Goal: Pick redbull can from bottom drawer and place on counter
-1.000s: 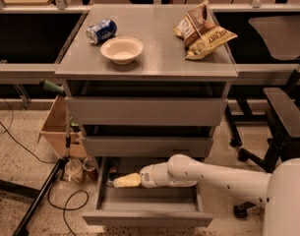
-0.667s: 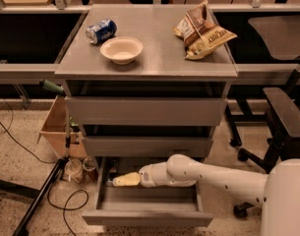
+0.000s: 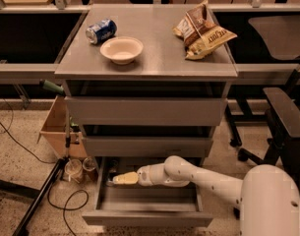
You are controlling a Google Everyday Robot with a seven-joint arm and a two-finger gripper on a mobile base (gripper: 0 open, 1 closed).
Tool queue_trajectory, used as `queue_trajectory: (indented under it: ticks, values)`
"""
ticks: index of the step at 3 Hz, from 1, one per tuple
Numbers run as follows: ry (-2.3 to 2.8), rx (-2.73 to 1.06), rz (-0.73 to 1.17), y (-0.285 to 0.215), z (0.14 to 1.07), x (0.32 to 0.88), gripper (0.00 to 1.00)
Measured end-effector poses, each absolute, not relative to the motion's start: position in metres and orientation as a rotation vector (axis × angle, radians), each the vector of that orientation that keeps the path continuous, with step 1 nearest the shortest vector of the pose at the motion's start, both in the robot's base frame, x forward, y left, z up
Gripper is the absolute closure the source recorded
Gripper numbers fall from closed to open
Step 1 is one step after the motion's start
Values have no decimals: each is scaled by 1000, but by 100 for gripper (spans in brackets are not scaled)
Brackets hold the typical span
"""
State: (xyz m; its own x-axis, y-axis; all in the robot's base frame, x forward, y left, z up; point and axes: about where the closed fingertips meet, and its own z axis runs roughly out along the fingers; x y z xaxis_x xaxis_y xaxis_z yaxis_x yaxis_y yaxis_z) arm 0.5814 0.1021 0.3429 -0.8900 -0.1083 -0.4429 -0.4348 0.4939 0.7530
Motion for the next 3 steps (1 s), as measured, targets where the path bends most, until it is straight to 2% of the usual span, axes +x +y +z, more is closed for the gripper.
queue_trajectory:
  ticks: [2,3]
  values:
    - [2412,-356,1348,126,261,607,0]
    - [2402,-344,1372,160,232,614,0]
